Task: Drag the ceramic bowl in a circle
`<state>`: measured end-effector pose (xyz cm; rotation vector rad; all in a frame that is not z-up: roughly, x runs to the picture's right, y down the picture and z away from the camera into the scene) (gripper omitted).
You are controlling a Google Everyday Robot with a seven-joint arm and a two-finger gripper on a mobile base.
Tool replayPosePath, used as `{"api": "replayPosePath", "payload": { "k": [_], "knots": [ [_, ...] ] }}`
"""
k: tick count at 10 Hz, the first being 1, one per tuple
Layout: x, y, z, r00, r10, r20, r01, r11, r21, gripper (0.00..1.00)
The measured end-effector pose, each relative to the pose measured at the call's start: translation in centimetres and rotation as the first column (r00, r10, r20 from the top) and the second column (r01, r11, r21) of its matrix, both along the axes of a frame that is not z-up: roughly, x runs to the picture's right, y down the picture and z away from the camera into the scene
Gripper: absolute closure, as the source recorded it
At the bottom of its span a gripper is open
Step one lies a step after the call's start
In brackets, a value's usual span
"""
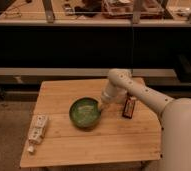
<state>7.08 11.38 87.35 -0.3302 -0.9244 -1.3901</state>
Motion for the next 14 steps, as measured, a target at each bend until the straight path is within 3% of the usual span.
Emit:
{"api": "replayPosePath", "payload": {
  "k": [2, 4, 8, 11, 14],
  "knots": [
    [4.9, 0.2, -1.8, 0.999, -0.005, -0.034, 0.006, 0.9995, 0.030, 1.00],
    [7.2, 1.7, -3.4, 0.998, -0.053, -0.039, 0.054, 0.9979, 0.036, 1.00],
    [9.4, 6.7, -7.6, 0.987, -0.160, 0.010, 0.160, 0.9870, -0.017, 1.00],
    [8.2, 10.1, -9.8, 0.971, -0.232, 0.062, 0.234, 0.9717, -0.032, 1.00],
    [3.2, 12.6, -11.8, 0.945, -0.293, 0.145, 0.299, 0.9540, -0.021, 1.00]
  ]
}}
